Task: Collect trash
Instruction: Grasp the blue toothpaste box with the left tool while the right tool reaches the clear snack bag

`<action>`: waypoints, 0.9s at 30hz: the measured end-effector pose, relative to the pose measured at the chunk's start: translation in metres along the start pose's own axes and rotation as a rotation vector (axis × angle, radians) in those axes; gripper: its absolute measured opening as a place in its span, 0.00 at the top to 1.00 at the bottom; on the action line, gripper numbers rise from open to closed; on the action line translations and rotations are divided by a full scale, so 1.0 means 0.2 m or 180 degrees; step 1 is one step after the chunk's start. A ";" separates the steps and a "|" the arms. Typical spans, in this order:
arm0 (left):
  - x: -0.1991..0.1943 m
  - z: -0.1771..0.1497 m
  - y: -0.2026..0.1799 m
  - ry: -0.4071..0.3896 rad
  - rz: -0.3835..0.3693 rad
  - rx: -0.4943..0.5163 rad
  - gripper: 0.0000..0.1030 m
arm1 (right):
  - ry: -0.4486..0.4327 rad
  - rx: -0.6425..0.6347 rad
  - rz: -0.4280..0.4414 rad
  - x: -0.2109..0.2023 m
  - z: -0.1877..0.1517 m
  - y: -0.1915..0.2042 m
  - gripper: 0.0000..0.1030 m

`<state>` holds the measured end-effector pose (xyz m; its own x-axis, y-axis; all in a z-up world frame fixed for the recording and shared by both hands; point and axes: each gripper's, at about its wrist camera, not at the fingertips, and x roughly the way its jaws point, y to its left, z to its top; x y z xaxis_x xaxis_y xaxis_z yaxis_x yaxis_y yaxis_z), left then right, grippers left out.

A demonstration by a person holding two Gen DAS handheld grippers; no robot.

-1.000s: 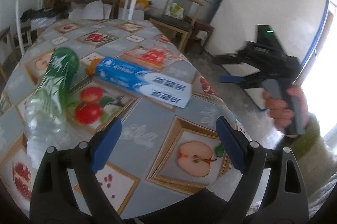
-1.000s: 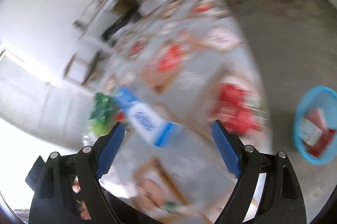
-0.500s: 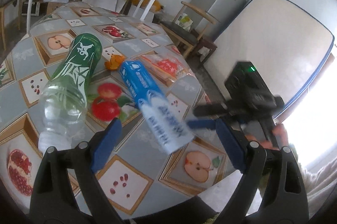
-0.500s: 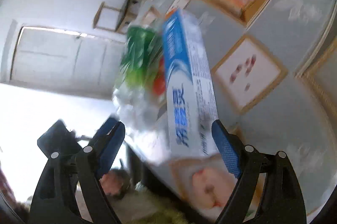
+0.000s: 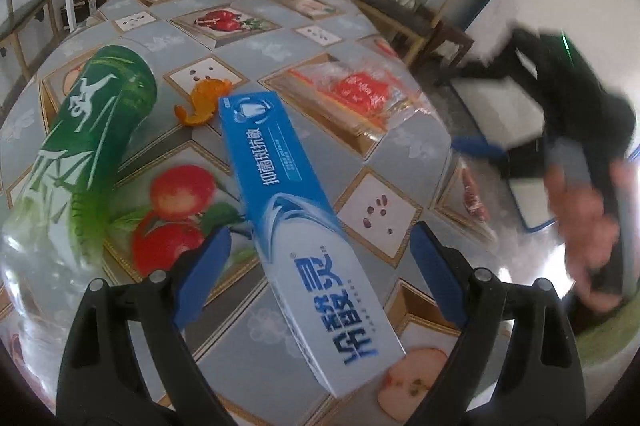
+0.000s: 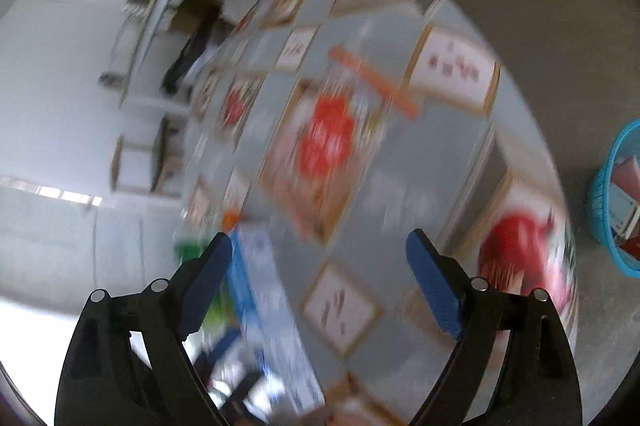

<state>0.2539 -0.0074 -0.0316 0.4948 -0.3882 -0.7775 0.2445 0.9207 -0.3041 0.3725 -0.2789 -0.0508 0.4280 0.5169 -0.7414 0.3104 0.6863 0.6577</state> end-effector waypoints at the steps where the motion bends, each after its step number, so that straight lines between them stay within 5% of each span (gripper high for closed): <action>1: 0.02 0.00 -0.01 0.0016 0.0059 0.0014 0.16 | 0.0031 0.0081 -0.0044 0.04 0.05 0.00 0.16; 6: 0.06 -0.01 0.00 0.0084 0.0156 0.0050 0.25 | 0.0097 0.0798 -0.0163 0.21 0.21 -0.08 0.16; 11: 0.08 -0.03 0.06 0.0160 0.0084 -0.0068 0.37 | -0.0014 0.0902 -0.0258 0.30 0.29 -0.02 0.16; 17: 0.07 -0.05 0.07 0.0119 0.0063 -0.0045 0.44 | -0.0005 0.0170 -0.0821 0.42 0.29 0.19 0.15; 22: 0.05 -0.08 0.07 0.0074 0.0042 -0.0034 0.47 | -0.0038 -0.0833 -0.1486 0.55 0.19 0.35 0.16; 24: 0.04 -0.09 0.07 0.0067 0.0037 -0.0028 0.48 | -0.0087 -0.1237 -0.1789 0.59 0.13 0.40 0.25; 27: 0.03 -0.10 0.07 0.0068 0.0030 -0.0015 0.49 | -0.0149 -0.1498 -0.1886 0.57 0.09 0.38 0.35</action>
<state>0.2431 0.0051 -0.0516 0.4790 -0.3787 -0.7919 0.2360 0.9245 -0.2994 0.4602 -0.1758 -0.0831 0.3411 -0.0214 -0.9398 0.1091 0.9939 0.0170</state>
